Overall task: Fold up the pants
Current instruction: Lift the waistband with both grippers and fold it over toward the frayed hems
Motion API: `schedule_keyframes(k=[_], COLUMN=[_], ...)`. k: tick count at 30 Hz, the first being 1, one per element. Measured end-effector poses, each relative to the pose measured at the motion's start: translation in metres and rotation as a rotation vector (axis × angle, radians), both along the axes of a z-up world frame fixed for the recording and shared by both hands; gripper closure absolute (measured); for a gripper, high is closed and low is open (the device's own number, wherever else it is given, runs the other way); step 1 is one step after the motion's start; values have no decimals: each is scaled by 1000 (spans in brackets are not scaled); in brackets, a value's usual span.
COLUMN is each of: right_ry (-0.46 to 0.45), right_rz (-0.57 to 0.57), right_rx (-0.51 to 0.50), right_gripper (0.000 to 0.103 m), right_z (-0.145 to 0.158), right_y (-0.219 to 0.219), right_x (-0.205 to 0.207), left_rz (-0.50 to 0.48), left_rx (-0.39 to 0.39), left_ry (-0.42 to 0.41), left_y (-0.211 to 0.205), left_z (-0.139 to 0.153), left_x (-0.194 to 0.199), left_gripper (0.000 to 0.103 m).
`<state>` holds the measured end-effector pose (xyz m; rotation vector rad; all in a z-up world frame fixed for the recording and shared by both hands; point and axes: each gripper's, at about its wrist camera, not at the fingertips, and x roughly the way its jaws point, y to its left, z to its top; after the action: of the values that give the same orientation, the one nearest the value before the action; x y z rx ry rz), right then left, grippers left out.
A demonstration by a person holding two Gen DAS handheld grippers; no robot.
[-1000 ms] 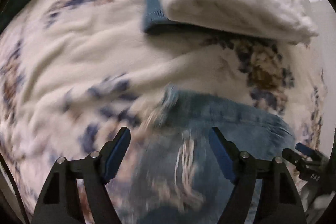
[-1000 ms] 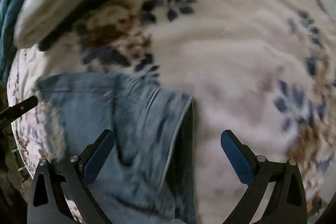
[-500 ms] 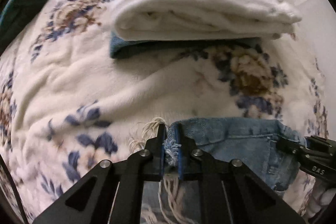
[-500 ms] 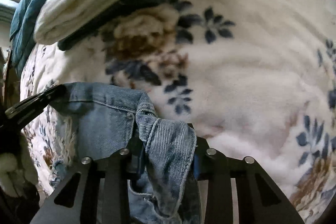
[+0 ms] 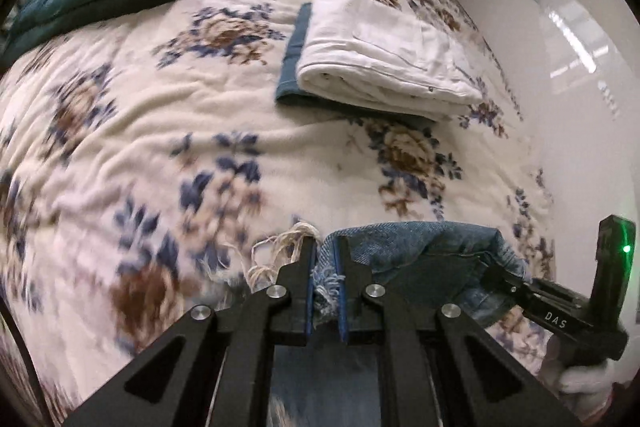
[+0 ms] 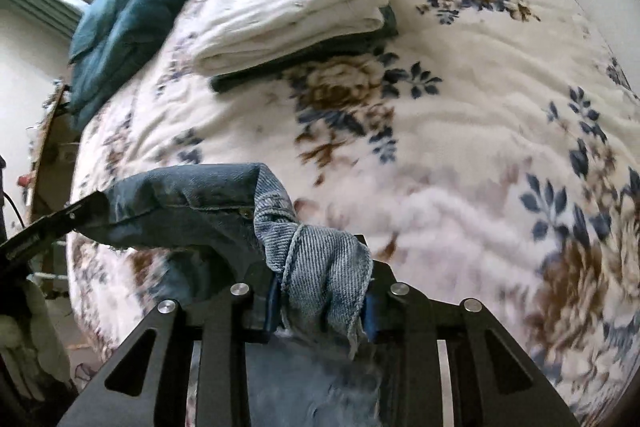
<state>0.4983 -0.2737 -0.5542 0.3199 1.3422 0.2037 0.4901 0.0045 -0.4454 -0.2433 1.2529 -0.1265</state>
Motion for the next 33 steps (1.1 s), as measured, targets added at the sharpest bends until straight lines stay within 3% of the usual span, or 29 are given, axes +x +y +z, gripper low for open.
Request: schedule_keyframes(k=[4,8,14,20,21,23,24,25,27,29,33], right_ry=[-4,54,241,381,403,487,541,566,596,617,592], right_rz=[27,74,145,238,243,259,257,252,226,187,32], right_rx=[31,32,19,-41,-37,-51,-58,-45,-18,-13,29], right_gripper=[70,70,74,74,70,52,35,28,28,28,28], right_z=[25,29,-11,-62,-68,-83,-90,-93,-91,-84,-60], right_y=[4,12,13,8,6,1,-5,-10,-26,-45,-80], right_x=[-50,-108,-190,-236,-239,-247,-253,-258,-268,-277,-268], left_rz=[68,114,160,143,153,142,127,127,154,208,346], left_rx=[-28,-52,-28,9,17,4,0,-4,-18,-41,-66], left_ry=[39,151,388,532,546,549,545,548,562,583,541], left_y=[7,9,6,0,1,2,3,5,16,30,64], left_z=[16,8,-57,-126,-134,-140,-138,-136,-130,-122,-100], left_x=[-58,-126,-221,-260,-263,-268,-271,-275,-287,-297,-292], left_gripper=[97,97,97,95,93,92,88,84,71,65,64])
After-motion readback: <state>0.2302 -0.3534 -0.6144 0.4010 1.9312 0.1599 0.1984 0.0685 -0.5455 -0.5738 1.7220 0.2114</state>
